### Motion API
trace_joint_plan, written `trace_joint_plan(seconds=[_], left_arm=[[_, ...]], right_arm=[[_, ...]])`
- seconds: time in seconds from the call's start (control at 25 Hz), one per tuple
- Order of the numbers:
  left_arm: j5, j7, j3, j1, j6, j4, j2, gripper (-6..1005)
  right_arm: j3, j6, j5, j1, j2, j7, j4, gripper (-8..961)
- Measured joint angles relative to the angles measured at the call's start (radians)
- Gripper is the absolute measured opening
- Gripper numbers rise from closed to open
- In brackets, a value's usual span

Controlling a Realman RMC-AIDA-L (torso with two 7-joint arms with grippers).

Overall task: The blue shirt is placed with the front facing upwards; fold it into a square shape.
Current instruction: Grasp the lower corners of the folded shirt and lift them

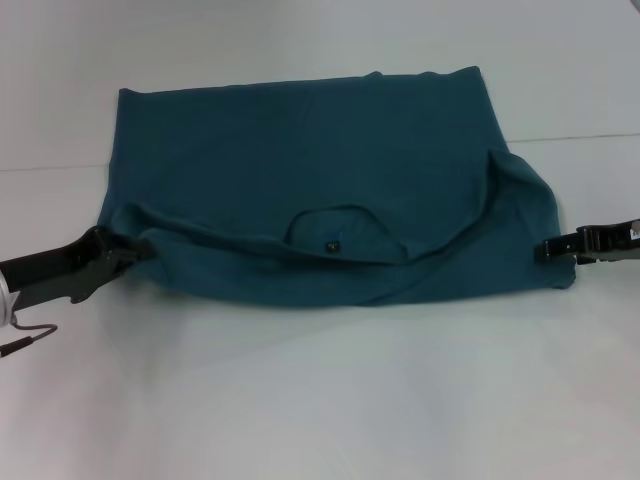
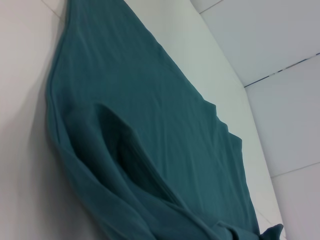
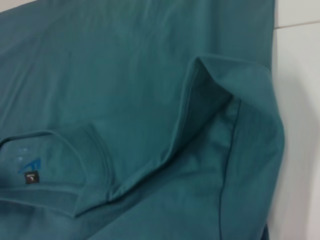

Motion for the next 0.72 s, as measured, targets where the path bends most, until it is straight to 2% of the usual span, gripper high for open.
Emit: trace_joint_plan(seconds=[0.36,0.6,0.72], left_arm=[[0.0,0.002,0.0,-0.003,-0.01,0.0,-0.007,7],[0.0,0.003,0.0,-0.002,-0.015,0.0,-0.009,6],[0.0,0.003,0.003,-0.002,-0.015,0.0,-0.009,6]], right_arm=[[-0.004,0.077,-0.019,0.003,0.02,-0.004,0.045,764],[-0.005,0.09,-0.008,0.0,0.056,-0.023,0.01,754],[-0.01,0.09,-0.011,0.004,0.058,-0.02,0.009,623]])
